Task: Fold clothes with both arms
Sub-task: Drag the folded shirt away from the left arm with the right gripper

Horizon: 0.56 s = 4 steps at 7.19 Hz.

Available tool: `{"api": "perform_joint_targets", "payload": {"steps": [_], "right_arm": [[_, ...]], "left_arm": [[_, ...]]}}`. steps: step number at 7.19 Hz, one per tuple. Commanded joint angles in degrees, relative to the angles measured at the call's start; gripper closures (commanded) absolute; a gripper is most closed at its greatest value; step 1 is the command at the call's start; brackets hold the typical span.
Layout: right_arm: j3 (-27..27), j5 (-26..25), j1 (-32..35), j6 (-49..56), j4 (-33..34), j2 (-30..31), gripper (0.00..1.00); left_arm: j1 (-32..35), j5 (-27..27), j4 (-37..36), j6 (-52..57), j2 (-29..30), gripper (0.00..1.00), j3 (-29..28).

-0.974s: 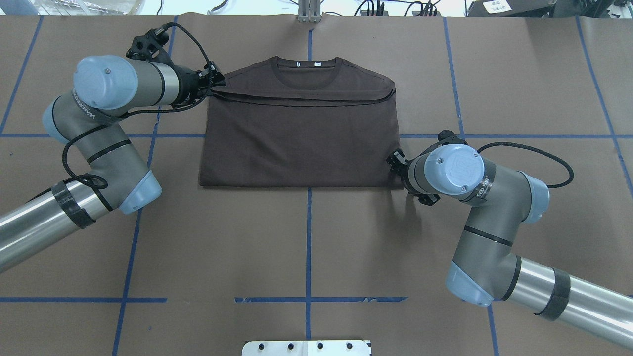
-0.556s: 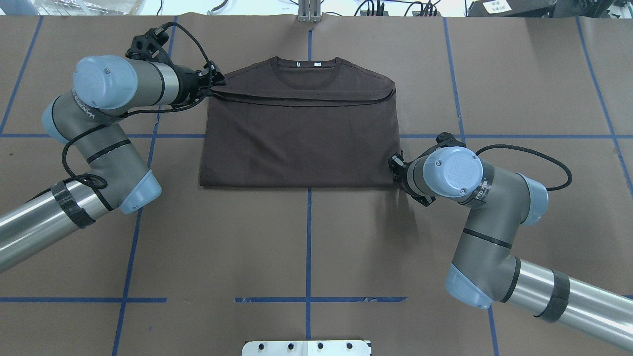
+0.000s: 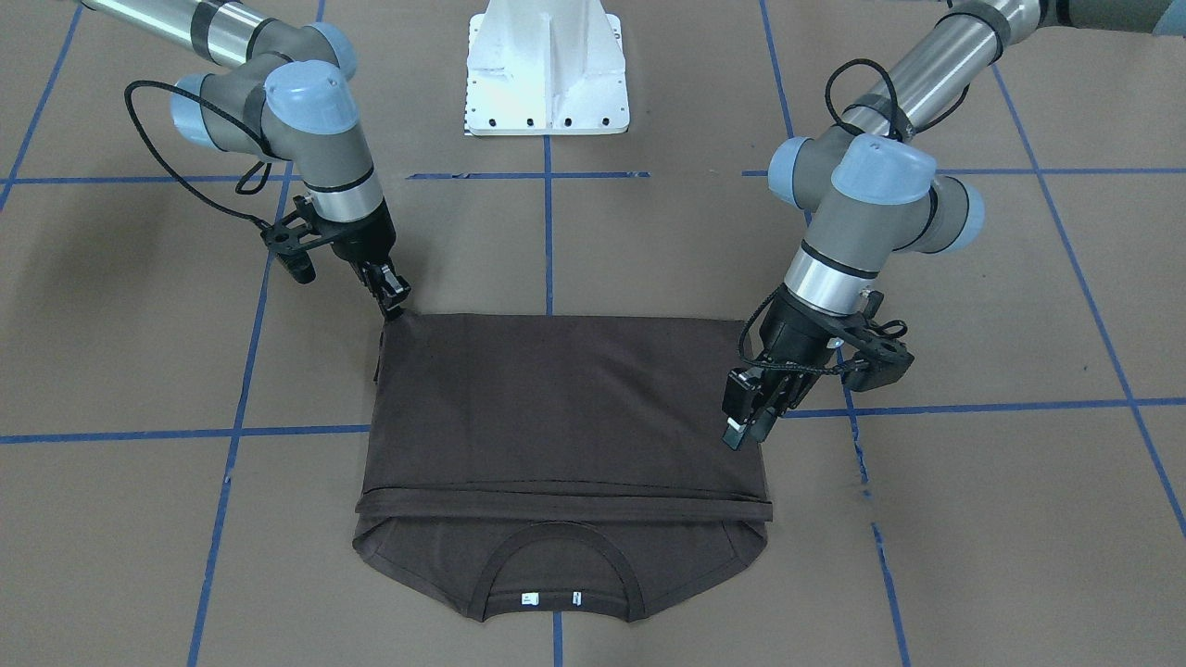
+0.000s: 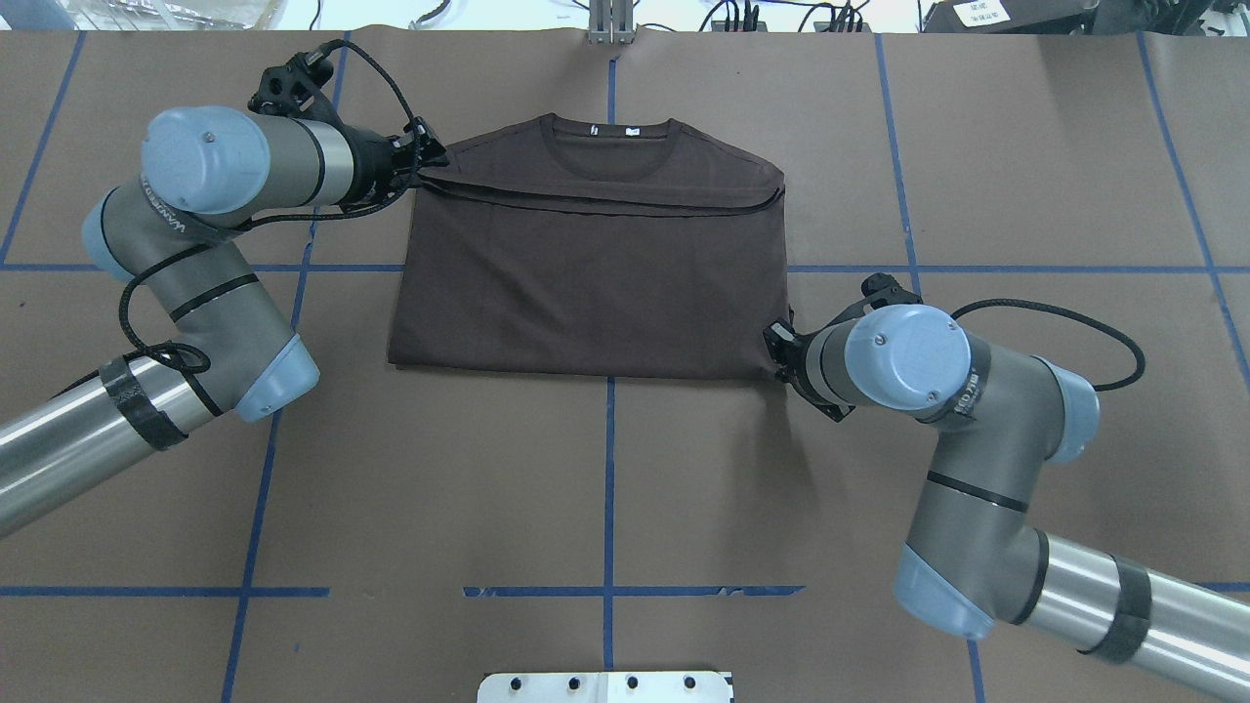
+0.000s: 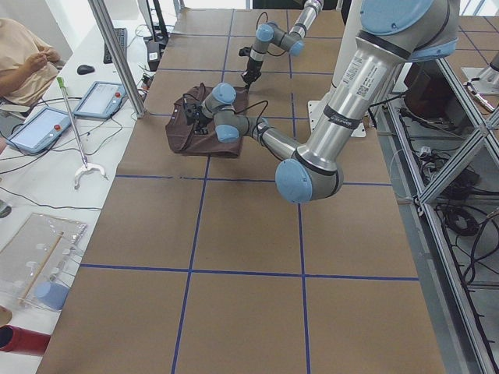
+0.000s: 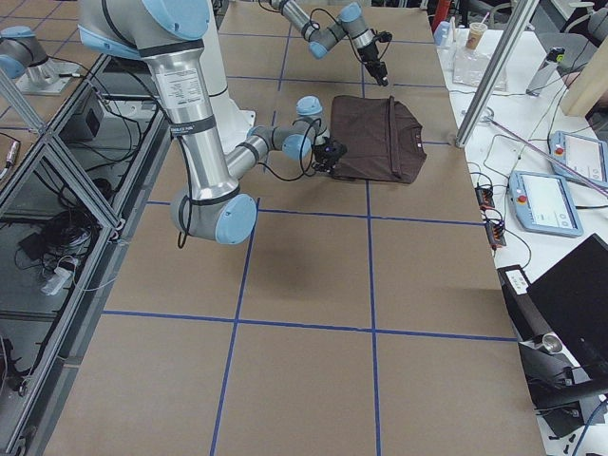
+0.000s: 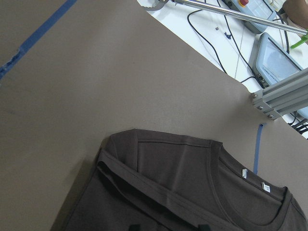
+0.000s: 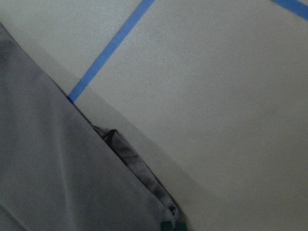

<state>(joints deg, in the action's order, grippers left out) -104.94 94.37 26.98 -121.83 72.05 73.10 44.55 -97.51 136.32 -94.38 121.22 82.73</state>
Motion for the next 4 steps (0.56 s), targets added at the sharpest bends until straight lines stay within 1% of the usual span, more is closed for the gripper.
{"api": "perform_joint_targets", "payload": {"steps": [1,2,3,4], "right_arm": [[-16.5,-0.1,-9.5,-1.3,3.6,12.5,1.0],[-21.7,0.4,-15.8,-3.7,7.6,14.6,1.0],[-26.4,0.8,-22.3,-3.9,14.0,15.7,1.0],[-28.5,2.0,-26.8,-4.5,15.2,15.3,1.0]], "left_arm": [[-0.4,-0.9,-0.3,-1.9,-1.9,0.5,5.8],[-2.2,-4.8,-0.3,-2.6,-2.9,0.49,8.2],[-2.6,-5.5,-0.1,-3.6,-2.5,0.42,8.5],[-3.8,-5.5,-0.2,-4.6,-2.6,0.39,9.9]]}}
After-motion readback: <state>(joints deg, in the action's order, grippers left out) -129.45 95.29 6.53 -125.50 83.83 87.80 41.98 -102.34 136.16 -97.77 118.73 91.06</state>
